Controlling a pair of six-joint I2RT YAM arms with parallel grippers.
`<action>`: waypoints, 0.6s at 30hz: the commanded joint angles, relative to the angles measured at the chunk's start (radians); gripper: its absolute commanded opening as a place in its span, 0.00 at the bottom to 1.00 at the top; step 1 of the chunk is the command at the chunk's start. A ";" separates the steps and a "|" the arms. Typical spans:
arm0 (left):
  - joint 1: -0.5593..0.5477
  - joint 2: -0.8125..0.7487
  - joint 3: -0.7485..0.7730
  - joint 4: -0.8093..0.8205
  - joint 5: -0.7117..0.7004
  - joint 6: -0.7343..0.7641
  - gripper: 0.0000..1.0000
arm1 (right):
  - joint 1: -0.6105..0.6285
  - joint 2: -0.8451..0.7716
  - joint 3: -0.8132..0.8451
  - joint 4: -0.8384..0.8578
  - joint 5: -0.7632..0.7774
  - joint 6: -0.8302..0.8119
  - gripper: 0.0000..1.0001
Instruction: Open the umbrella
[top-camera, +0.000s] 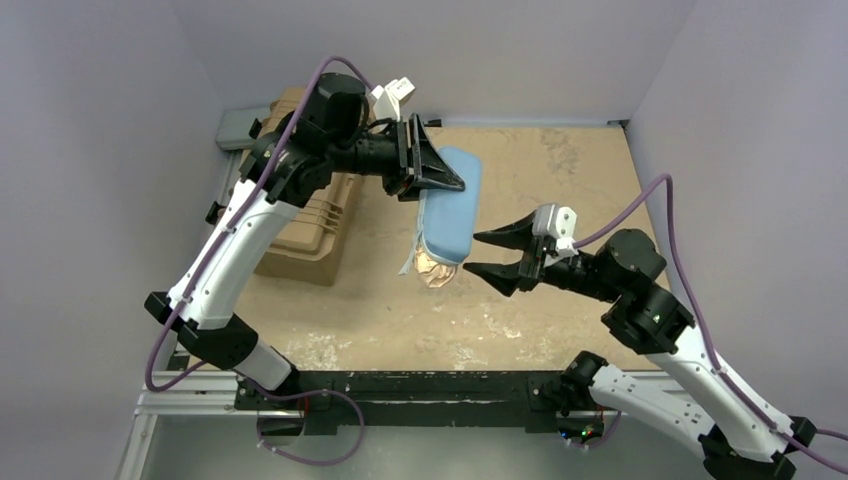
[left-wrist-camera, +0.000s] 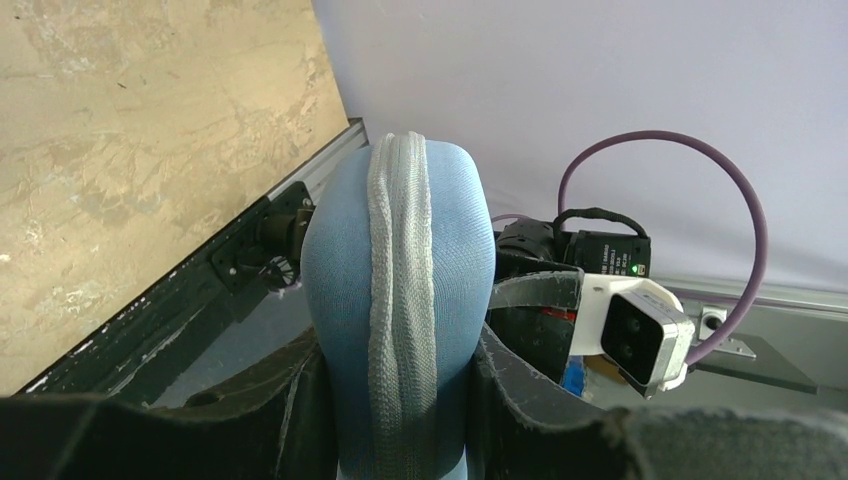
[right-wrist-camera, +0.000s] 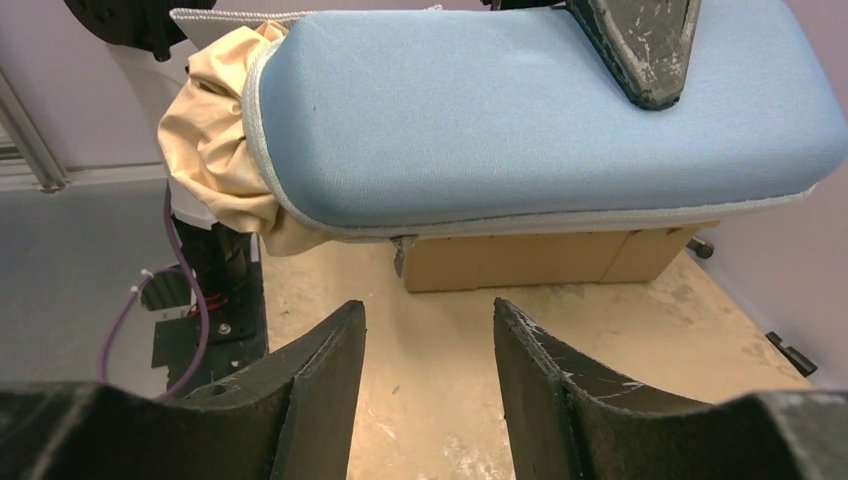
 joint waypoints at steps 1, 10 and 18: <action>0.000 0.000 0.051 0.054 0.010 -0.029 0.00 | 0.007 0.028 0.040 0.078 -0.004 0.017 0.46; -0.001 0.000 0.039 0.066 0.005 -0.029 0.00 | 0.016 0.047 0.052 0.105 -0.017 0.036 0.34; -0.002 -0.001 0.020 0.077 0.010 -0.030 0.00 | 0.015 0.065 0.087 0.104 -0.011 0.031 0.27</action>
